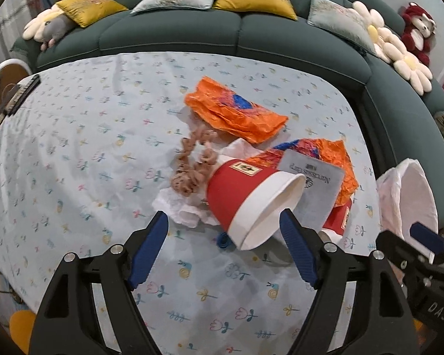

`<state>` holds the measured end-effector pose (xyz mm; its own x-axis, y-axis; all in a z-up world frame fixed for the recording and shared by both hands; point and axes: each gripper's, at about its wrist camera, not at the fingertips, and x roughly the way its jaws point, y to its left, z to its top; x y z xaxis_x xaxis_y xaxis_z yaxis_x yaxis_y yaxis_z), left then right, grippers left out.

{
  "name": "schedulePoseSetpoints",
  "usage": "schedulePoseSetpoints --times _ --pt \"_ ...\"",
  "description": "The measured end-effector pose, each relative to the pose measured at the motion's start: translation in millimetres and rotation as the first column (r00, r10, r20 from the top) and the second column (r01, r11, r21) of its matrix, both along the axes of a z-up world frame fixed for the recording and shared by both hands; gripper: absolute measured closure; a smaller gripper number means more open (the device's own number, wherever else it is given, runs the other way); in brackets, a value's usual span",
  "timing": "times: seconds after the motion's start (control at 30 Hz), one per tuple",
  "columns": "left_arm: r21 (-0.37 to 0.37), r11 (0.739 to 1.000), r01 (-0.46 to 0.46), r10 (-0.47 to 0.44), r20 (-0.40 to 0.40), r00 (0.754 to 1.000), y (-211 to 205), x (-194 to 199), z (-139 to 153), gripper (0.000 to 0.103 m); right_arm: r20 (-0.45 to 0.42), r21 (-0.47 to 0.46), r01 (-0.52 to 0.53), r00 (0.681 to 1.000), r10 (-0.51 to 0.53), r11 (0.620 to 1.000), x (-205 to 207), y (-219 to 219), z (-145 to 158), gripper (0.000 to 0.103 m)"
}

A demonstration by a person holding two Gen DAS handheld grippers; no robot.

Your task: Collect trash

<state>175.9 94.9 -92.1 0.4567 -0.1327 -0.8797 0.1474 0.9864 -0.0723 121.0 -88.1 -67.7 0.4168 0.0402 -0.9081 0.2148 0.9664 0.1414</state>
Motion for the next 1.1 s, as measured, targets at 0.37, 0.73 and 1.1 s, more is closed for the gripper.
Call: schedulePoseSetpoints --times 0.37,0.73,1.1 --pt "-0.075 0.997 0.003 -0.009 -0.070 0.997 2 14 -10 0.082 -0.038 0.049 -0.050 0.998 0.052 0.998 20 12 -9 0.059" --pt "-0.116 0.992 -0.045 0.038 -0.058 0.998 29 3 8 0.100 -0.058 0.092 -0.103 0.992 0.108 0.990 37 39 -20 0.082" --pt "-0.167 0.984 -0.058 0.046 -0.074 0.996 41 -1 10 0.100 -0.103 0.186 -0.057 0.992 0.078 0.981 49 44 -40 0.082"
